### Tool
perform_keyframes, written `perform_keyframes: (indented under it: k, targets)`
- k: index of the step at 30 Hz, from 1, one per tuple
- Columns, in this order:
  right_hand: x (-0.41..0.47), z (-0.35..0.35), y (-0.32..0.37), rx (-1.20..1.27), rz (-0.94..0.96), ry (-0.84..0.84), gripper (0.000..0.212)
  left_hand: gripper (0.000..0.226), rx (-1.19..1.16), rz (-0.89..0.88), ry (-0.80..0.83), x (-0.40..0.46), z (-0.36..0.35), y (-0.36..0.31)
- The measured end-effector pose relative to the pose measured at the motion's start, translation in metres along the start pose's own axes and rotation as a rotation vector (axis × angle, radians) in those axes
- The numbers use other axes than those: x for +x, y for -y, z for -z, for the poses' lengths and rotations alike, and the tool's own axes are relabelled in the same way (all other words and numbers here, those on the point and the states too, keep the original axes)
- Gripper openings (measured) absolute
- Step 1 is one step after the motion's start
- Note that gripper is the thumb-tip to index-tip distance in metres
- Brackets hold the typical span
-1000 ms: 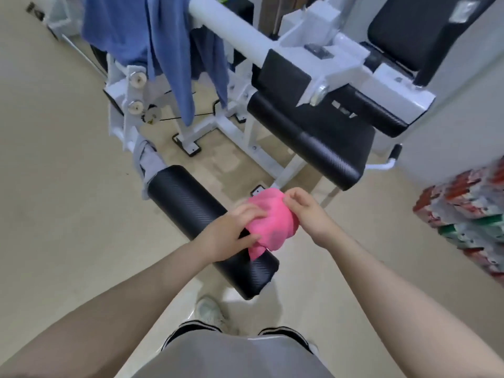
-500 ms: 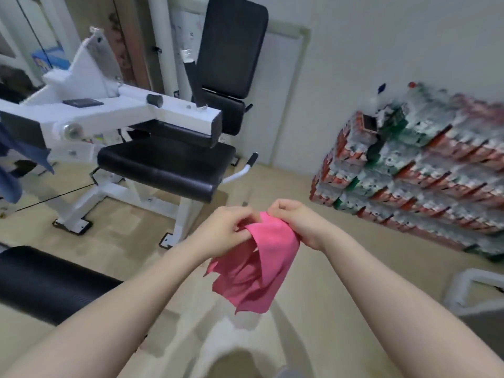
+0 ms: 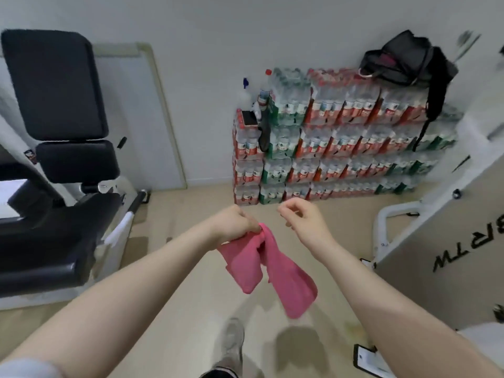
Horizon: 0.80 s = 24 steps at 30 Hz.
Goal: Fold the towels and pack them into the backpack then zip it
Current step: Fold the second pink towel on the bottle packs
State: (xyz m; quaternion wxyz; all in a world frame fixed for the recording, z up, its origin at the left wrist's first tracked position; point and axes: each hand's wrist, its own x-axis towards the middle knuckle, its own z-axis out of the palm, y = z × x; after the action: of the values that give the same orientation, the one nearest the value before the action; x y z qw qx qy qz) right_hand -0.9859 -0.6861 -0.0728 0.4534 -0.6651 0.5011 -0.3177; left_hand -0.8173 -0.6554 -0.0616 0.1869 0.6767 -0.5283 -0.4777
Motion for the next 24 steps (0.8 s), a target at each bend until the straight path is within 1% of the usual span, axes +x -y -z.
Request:
perform_keyframes:
  k: [3, 6, 7, 9, 10, 11, 12, 13, 15, 17, 19, 20, 22, 24]
  targets:
    - [0.031, 0.023, -0.018, -0.122, 0.024, 0.066, 0.023, 0.010, -0.039, 0.023, 0.060, 0.055, -0.005, -0.026]
    - [0.080, 0.039, -0.028, -0.275, 0.054, 0.108, 0.022, 0.017, -0.004, -0.067, 0.108, 0.111, 0.000, -0.050]
    - [0.098, 0.045, -0.030, -0.330, 0.078, 0.089, 0.017, 0.019, 0.080, -0.138, 0.128, 0.130, 0.004, -0.061]
    - [0.141, 0.059, -0.033, -0.433, 0.122, 0.045, 0.006, 0.023, 0.415, -0.330, 0.096, 0.170, 0.017, -0.085]
    - [0.163, 0.067, -0.034, -0.476, 0.134, 0.043, 0.005, 0.024, 0.585, -0.436, 0.050, 0.188, 0.024, -0.098]
    - [0.184, 0.074, -0.034, -0.509, 0.131, 0.046, 0.007, 0.024, 0.687, -0.519, 0.000, 0.207, 0.031, -0.109]
    - [0.204, 0.081, -0.034, -0.542, 0.127, 0.044, 0.009, 0.023, 0.723, -0.582, -0.039, 0.225, 0.038, -0.119]
    - [0.223, 0.087, -0.034, -0.571, 0.132, 0.021, 0.011, 0.023, 0.716, -0.637, -0.074, 0.241, 0.043, -0.129]
    - [0.257, 0.098, -0.036, -0.579, 0.165, -0.076, 0.015, 0.021, 0.662, -0.705, -0.119, 0.274, 0.052, -0.145]
    - [0.286, 0.106, -0.038, -0.574, 0.190, -0.195, 0.015, 0.019, 0.572, -0.732, -0.128, 0.303, 0.058, -0.158]
    - [0.311, 0.114, -0.040, -0.567, 0.193, -0.263, 0.010, 0.018, 0.482, -0.734, -0.126, 0.330, 0.063, -0.168]
    - [0.323, 0.119, -0.041, -0.565, 0.200, -0.259, 0.008, 0.017, 0.436, -0.715, -0.117, 0.344, 0.066, -0.172]
    - [0.351, 0.135, -0.043, -0.562, 0.213, -0.210, 0.003, 0.012, 0.272, -0.635, -0.075, 0.371, 0.073, -0.178]
    - [0.383, 0.154, -0.049, -0.600, 0.229, -0.205, 0.002, 0.016, 0.121, -0.562, -0.017, 0.398, 0.076, -0.184]
